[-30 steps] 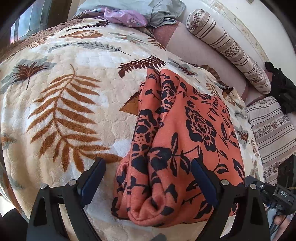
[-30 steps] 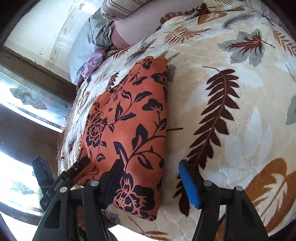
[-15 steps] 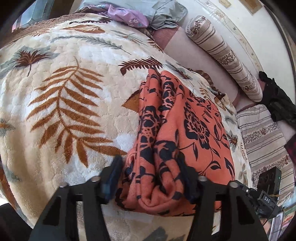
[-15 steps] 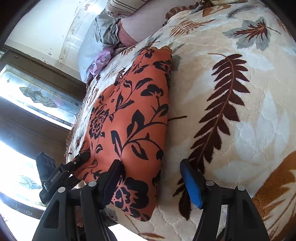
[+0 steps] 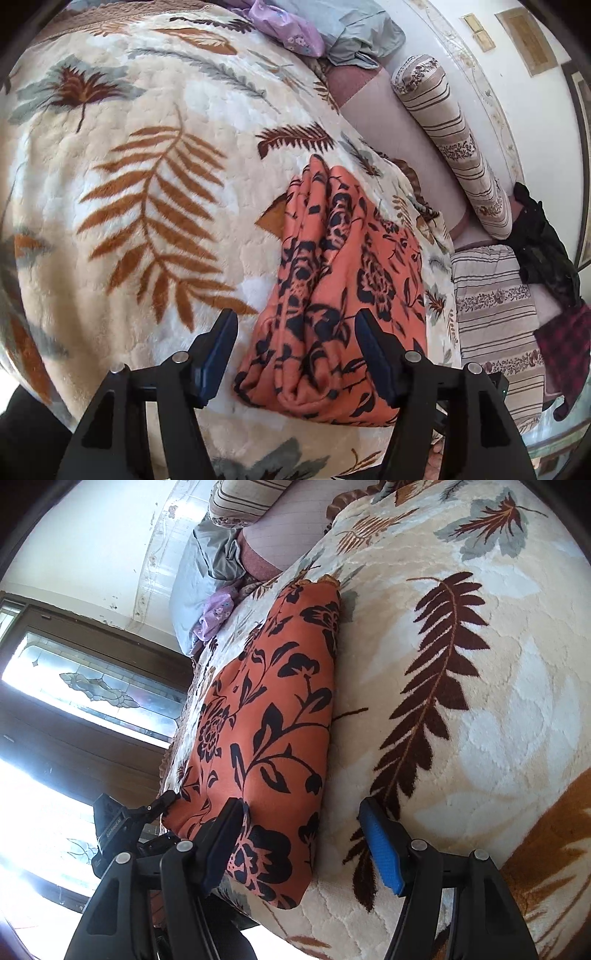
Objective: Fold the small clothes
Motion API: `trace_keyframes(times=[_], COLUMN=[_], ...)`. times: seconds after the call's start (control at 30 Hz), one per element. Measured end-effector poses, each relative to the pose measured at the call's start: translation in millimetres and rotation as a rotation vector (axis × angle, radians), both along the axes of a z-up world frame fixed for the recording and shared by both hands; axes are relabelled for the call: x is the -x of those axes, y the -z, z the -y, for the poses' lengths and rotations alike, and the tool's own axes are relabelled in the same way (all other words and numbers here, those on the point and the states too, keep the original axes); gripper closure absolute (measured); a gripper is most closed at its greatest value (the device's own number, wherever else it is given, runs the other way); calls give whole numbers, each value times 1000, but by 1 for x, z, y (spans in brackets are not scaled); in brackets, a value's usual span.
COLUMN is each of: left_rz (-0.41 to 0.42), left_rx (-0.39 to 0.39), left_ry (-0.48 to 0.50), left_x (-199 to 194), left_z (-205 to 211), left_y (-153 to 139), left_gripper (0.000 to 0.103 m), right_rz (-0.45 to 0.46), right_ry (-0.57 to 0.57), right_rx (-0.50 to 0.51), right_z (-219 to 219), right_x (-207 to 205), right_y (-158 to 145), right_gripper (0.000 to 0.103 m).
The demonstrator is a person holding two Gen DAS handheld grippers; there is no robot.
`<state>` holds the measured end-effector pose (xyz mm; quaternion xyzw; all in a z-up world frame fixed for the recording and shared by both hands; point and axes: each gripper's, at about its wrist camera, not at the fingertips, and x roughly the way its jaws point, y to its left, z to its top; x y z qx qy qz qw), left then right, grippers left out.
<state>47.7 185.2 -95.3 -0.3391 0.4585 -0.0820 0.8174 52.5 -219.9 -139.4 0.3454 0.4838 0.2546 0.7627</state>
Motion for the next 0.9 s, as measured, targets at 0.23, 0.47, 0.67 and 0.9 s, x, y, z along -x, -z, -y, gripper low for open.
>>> trace_keyframes(times=[0.23, 0.47, 0.67, 0.9], left_rz=[-6, -22, -85, -8], left_rx=[23, -102, 0, 50], left_ry=[147, 204, 195, 204], left_x=[-64, -67, -69, -58], left_z=[30, 37, 24, 35], left_y=[-2, 11, 34, 9], left_gripper=[18, 40, 45, 75], right_rz=[22, 5, -6, 151], right_ry=[45, 12, -107, -142], right_rx=[-15, 58, 243, 375], right_z=[9, -8, -59, -68], right_x=[-7, -51, -76, -63], right_y=[-18, -26, -18, -66], right_gripper=[34, 34, 46, 62])
